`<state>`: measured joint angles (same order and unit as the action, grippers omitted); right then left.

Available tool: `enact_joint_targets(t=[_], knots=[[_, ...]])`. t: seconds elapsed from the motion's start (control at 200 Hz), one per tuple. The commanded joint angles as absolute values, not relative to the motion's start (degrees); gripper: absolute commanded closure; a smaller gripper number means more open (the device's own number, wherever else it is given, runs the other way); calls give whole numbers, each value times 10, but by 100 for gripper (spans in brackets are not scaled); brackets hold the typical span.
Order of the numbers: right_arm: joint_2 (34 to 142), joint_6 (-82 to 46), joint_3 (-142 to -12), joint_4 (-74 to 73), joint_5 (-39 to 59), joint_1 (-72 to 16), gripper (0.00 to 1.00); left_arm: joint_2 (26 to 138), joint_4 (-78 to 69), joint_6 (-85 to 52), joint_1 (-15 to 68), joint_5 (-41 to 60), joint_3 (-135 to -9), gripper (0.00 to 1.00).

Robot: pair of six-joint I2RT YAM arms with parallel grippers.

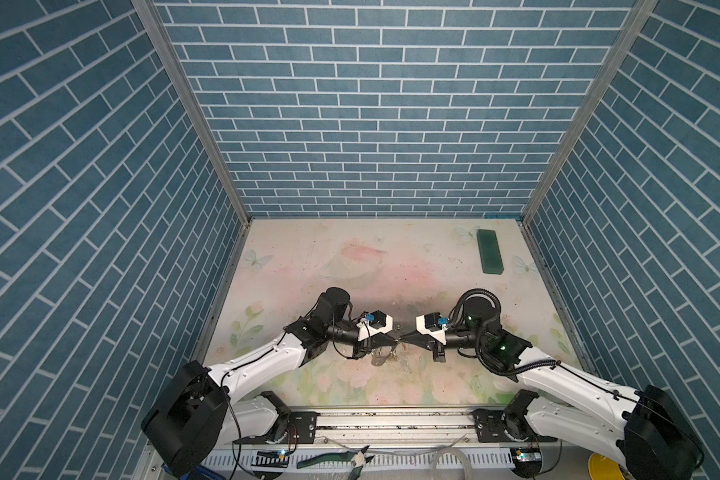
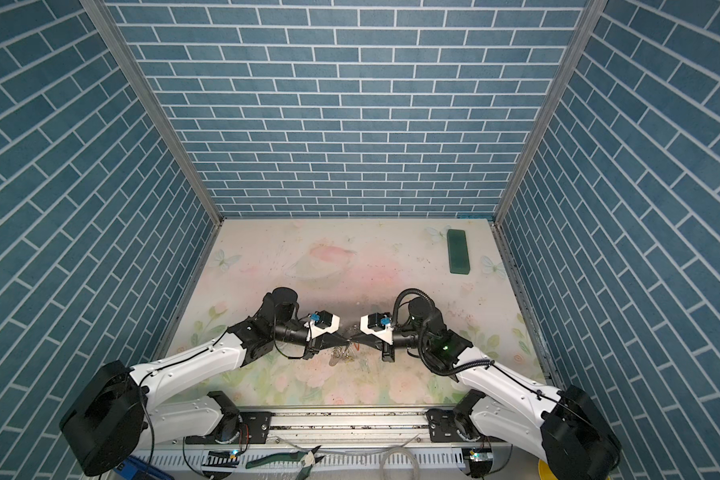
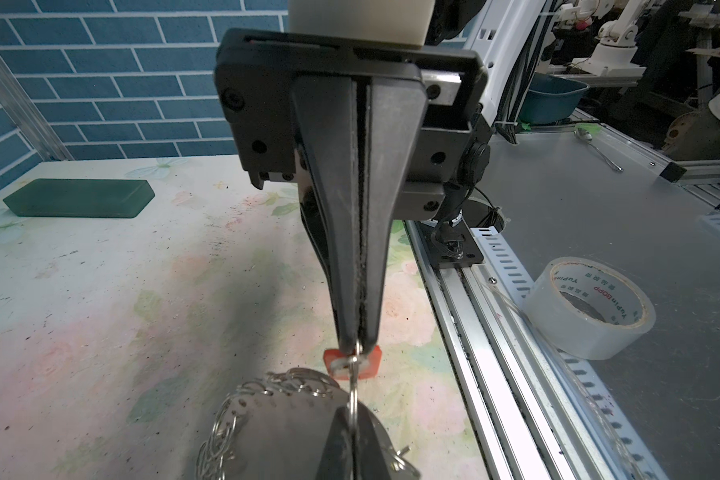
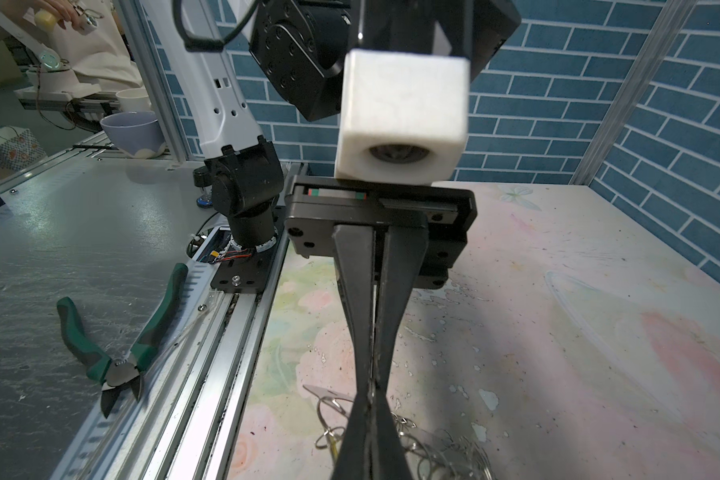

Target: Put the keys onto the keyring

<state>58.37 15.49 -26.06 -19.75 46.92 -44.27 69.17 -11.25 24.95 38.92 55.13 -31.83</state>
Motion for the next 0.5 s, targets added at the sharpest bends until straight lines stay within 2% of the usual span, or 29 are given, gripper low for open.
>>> enact_joint_targets(t=[0.0,0.49], knots=[[595,184,-285,-189,472,-449,100,693,-149,238,392,572,-318,100],[578,207,-279,-141,444,-449,100,677,-163,238,392,575,-308,100]])
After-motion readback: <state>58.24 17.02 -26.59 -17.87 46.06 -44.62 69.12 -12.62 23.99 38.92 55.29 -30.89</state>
